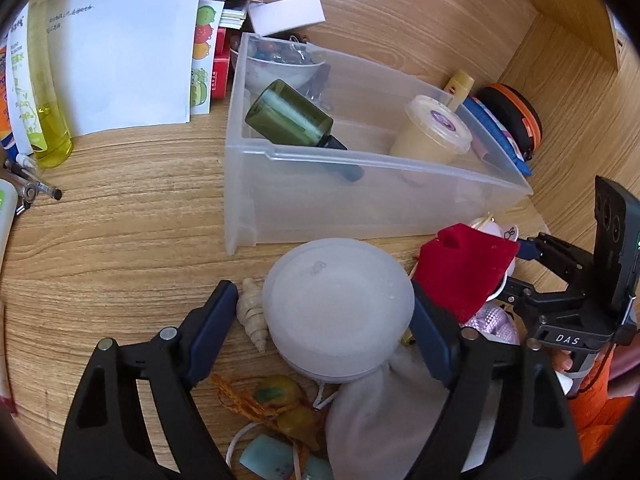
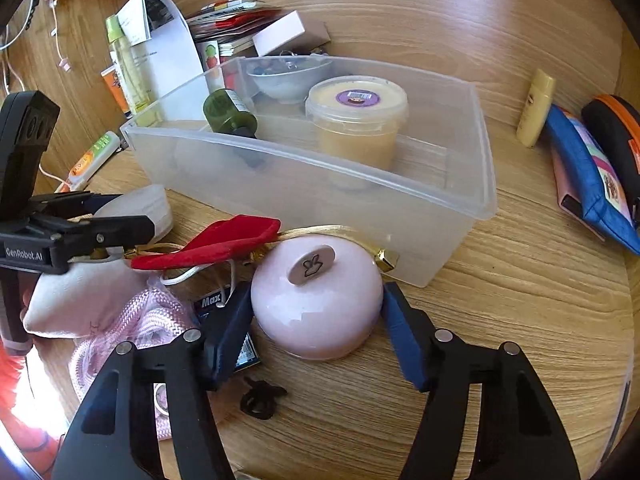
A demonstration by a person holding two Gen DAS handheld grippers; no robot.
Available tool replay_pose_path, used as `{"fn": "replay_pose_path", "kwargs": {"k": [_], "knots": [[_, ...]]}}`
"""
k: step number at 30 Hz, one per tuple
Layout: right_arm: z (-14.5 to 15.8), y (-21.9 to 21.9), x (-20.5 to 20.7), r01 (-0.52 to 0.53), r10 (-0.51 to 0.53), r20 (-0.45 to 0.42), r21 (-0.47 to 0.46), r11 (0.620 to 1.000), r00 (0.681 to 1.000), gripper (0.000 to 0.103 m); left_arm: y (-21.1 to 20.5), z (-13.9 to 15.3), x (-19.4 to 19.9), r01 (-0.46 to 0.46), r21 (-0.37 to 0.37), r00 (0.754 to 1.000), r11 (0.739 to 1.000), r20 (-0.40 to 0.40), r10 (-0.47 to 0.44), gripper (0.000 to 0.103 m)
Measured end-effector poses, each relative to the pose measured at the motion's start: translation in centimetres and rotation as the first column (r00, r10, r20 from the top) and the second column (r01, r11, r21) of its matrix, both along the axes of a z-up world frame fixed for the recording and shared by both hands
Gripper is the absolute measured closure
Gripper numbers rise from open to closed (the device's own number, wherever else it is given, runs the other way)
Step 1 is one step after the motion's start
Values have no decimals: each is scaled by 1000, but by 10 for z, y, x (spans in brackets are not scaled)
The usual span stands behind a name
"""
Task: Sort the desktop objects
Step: 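Grasp the white round container with the left gripper while the right grasps the pink compact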
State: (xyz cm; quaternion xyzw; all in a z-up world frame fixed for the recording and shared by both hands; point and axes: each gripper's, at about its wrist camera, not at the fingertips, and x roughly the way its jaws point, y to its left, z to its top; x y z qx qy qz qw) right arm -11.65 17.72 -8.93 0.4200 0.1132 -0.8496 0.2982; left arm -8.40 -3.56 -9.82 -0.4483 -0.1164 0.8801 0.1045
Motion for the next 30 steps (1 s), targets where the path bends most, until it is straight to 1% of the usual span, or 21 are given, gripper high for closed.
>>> {"fn": "replay_pose_path", "kwargs": {"k": [6, 10, 20, 24, 27, 30], "knots": [[5, 13, 6, 32, -32, -3, -16, 999, 999, 42, -1, 5, 2, -5, -24, 1000, 1000, -30, 5, 22], [11, 30, 12, 70, -70, -4, -33, 997, 998, 42, 1, 14, 5, 14, -38, 998, 999, -55, -16, 30], [19, 71, 16, 166, -167, -22, -46, 985, 986, 42, 17, 17, -5, 53, -115, 998, 992, -29, -57, 30], [21, 82, 18, 195, -197, -30, -52, 979, 980, 42, 10, 20, -2, 53, -103, 999, 993, -5, -53, 30], [23, 91, 17, 216, -218, -27, -67, 974, 976, 42, 6, 25, 4, 34, -102, 999, 994, -12, -35, 30], [24, 96, 16, 223, -226, -22, -79, 971, 974, 42, 6, 26, 8, 51, -92, 999, 994, 3, -51, 30]]}}
